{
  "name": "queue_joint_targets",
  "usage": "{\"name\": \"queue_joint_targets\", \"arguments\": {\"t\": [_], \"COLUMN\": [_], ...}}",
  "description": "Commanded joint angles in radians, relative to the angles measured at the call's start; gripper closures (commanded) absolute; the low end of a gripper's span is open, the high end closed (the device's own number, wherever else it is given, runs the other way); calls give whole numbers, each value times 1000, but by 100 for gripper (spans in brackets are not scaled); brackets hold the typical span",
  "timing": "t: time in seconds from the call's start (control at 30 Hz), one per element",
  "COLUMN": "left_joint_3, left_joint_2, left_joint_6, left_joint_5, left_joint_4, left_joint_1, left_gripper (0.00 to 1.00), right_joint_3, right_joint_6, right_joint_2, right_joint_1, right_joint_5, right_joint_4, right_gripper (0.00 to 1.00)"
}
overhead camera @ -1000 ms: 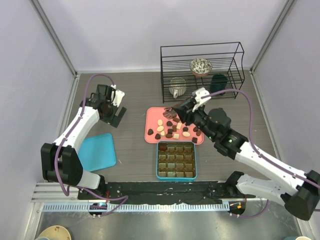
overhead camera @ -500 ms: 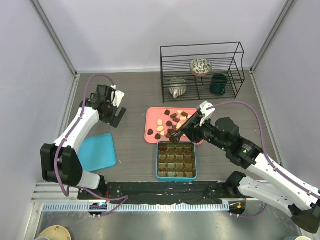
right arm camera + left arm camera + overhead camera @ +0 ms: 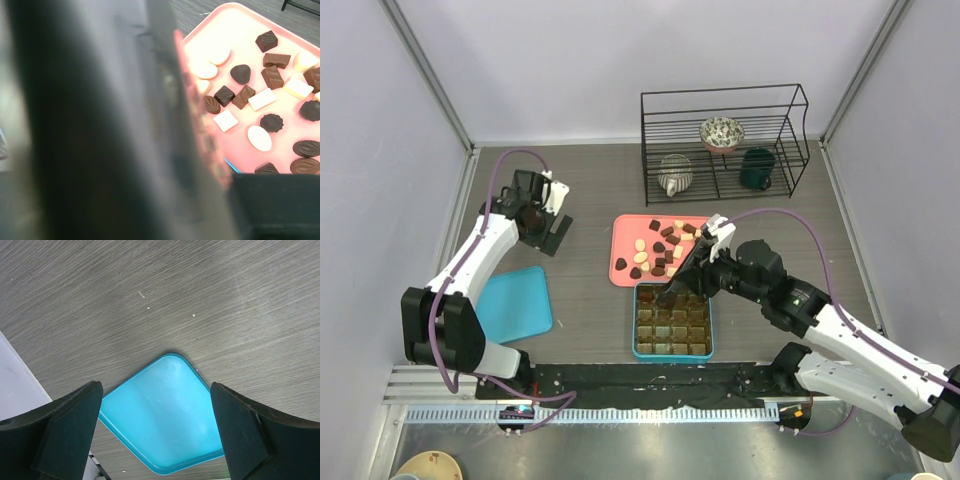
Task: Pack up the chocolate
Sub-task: Place the fake chocolate in the packing box.
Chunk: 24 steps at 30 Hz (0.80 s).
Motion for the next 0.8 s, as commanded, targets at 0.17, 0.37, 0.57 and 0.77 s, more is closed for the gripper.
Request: {"name": "queue_joint_targets", "arguments": {"t": [0.17,0.37,0.57,0.77], "left_joint_3": [22,25,14,22], "left_joint_2": [-22,-19,-22,-18], "left_joint_6": [15,21,29,25], "left_joint_5": [10,10,23,26], "left_joint_4": [1,-3,-1,-7], "left_joint_1": [0,-1,-1,-1], "left_gripper": [6,6,5,5], "right_joint_3": [-48,-58,-59,-53], "right_joint_6": [11,-6,-12,-17], "right_joint_2": [-19,2,-12,-13], "right_joint_1": [8,8,8,8], "right_joint_5": [57,77,99,99], "right_joint_4": [186,203,212,201], "right_gripper": [83,81,71,63]}}
